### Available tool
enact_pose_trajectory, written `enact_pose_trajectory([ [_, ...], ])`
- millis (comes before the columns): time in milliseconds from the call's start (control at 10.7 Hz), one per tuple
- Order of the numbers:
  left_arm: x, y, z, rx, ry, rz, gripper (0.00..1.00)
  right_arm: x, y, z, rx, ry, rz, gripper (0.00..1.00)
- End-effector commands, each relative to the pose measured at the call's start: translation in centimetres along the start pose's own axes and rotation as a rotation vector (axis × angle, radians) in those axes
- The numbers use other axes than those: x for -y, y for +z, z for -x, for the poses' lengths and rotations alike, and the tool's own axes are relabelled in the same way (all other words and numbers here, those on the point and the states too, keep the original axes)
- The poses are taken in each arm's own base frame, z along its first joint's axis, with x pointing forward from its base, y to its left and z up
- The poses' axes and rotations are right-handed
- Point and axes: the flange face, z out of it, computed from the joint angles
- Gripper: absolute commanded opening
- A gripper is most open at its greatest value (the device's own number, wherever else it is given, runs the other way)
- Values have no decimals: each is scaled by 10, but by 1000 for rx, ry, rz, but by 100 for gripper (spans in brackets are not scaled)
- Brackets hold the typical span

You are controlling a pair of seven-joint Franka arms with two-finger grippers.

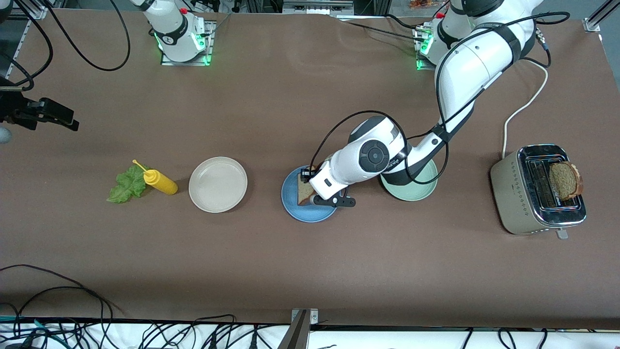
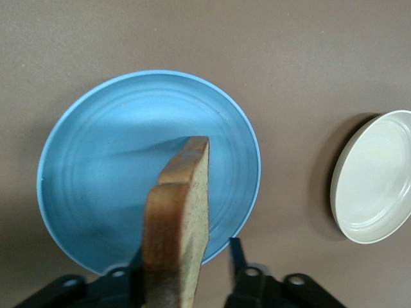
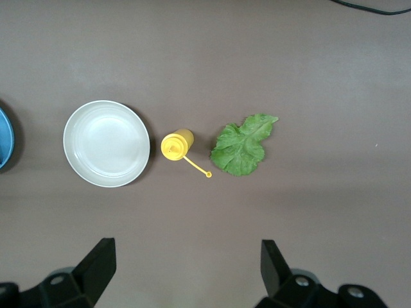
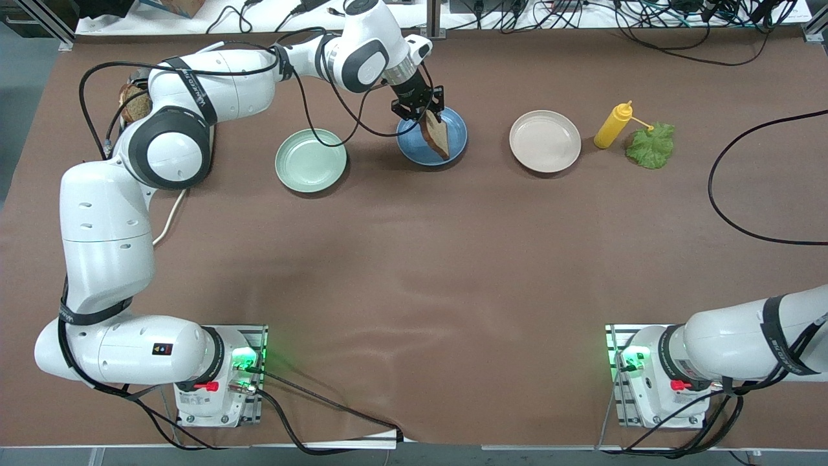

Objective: Make sandwich in blue plate with both arms
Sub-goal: 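Lower the bread onto the blue plate and open the left gripper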

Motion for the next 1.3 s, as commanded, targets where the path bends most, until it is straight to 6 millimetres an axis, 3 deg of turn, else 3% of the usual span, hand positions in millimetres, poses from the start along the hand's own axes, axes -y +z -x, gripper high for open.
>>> enact_pose_trajectory([
  [0,2,-10,-9,-2,4,19,100,-1,-6,0,-2,-5,-1,100],
  [279,7,-40,-10,-11,13,-40,100,-4,-5,-1,-1,-7,-3,100],
  [559,9,-94,-1,-14,15,-133,100,-3,-5,-1,0,-1,-3,100],
  [745,20,-126,1,-40,5,-215,100,-5,-5,-1,1,2,-3,100],
  [1024,30,-187,14,-61,-12,-319,100,-8,-5,0,4,10,-2,100],
  [1210,43,-242,24,-95,-58,-377,100,-7,-2,0,10,10,-2,100],
])
